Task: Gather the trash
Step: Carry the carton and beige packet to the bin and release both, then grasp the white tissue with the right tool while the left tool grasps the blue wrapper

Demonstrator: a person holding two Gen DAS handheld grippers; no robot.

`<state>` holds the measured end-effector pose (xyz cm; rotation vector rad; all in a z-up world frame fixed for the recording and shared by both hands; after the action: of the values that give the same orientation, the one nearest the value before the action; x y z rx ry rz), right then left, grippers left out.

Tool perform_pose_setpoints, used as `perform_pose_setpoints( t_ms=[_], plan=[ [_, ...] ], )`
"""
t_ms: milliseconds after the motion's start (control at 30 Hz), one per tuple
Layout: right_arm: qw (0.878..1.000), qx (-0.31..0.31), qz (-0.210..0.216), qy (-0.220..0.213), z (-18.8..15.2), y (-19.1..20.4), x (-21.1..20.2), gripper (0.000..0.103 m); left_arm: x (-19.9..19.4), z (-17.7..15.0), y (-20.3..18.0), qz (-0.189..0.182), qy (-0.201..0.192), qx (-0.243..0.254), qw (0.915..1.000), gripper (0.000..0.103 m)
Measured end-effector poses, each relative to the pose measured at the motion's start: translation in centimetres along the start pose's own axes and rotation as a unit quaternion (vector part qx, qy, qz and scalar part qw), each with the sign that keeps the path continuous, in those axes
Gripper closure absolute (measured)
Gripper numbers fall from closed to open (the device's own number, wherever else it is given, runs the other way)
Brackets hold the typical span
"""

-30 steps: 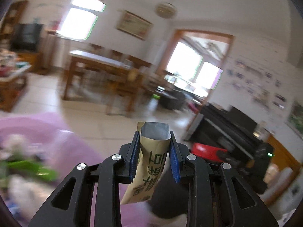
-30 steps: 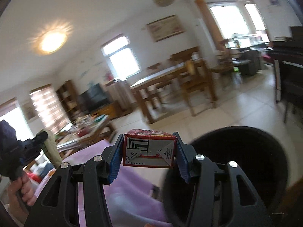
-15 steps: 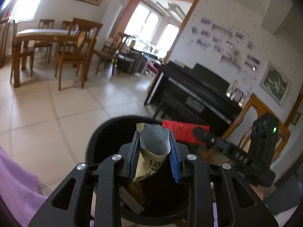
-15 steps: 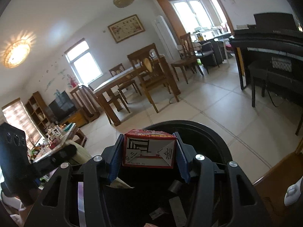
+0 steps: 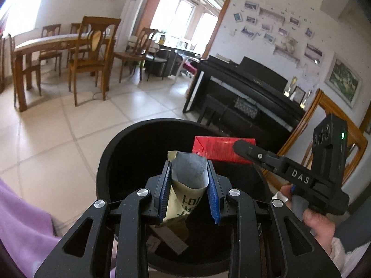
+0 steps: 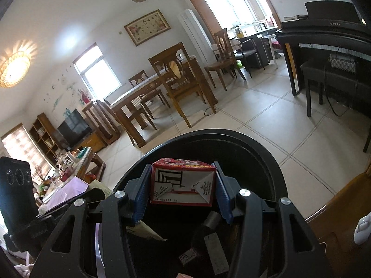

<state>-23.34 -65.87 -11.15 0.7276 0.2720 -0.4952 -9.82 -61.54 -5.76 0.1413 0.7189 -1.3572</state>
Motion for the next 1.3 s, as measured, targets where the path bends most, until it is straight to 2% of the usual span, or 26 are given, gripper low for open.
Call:
perform_pose_setpoints(
  t_ms=[67,100,133,167,200,233,367,533,800,933,1033,1133,1300],
  plan=[
    [1.0,0.002,0.005,0.005,0.0,0.0,0.1,0.051,-0.2,0.0,-0.3,0.013,0.005,0.012,0.9998,0.073],
    [1.0,0.004,0.008,0.008,0.0,0.2,0.2,0.045,-0.6,-0.1,-0.4,0.017,0.006,0.017,0.9997,0.057],
    [1.0,0.005,0.011,0.012,0.2,0.4,0.2,0.037,-1.0,-0.1,-0.6,0.027,0.002,0.024,0.9993,0.03],
    [1.0,0.008,0.014,0.013,0.3,0.4,0.2,0.021,-1.5,0.1,-0.9,0.038,-0.009,0.031,0.9988,0.019],
    [1.0,0.01,0.015,0.012,0.3,0.6,0.0,0.016,-2.2,0.2,-1.3,0.049,-0.022,0.038,0.9978,0.01],
    [1.0,0.011,0.018,0.01,0.4,0.8,-0.2,0.016,-2.9,0.2,-1.6,0.059,-0.035,0.051,0.9963,0.008],
    [1.0,-0.002,0.015,0.008,0.5,1.8,-0.5,0.016,-5.1,0.3,-2.3,0.077,-0.042,0.074,0.9934,0.008],
    [1.0,-0.018,0.015,0.01,0.3,3.4,-0.7,0.016,-8.1,-0.1,-1.6,0.09,-0.048,0.072,0.9922,0.008],
    [0.998,-0.05,0.023,0.023,-0.2,7.2,-0.5,0.016,-14.6,-1.3,2.0,0.115,-0.067,0.031,0.9906,0.008],
    [0.995,-0.077,0.041,0.041,-1.7,11.0,0.3,0.016,-19.1,-2.6,4.8,0.142,-0.08,0.002,0.9867,0.008],
    [0.992,-0.095,0.059,0.058,-3.2,13.9,1.1,0.015,-23.5,-4.5,8.0,0.179,-0.089,-0.025,0.9795,0.008],
    [0.987,-0.115,0.082,0.078,-4.9,17.3,2.1,0.016,-28.4,-6.7,11.8,0.221,-0.099,-0.066,0.968,0.008],
    [0.972,-0.154,0.132,0.12,-8.3,23.5,3.3,0.015,-37.5,-11.4,18.4,0.302,-0.118,-0.138,0.9358,0.008]
  ],
)
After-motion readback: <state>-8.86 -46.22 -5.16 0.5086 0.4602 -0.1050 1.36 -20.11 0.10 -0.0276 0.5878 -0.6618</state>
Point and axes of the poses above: each gripper's, at about its wrist camera, not at the fingertips, and x roughly the way its jaws point, y to its left, z to its top, the point moved 5 cm from there along x, roughly the way its jaws point, and after that the axes turned 1 degree about -y, right-handed, at the moved point
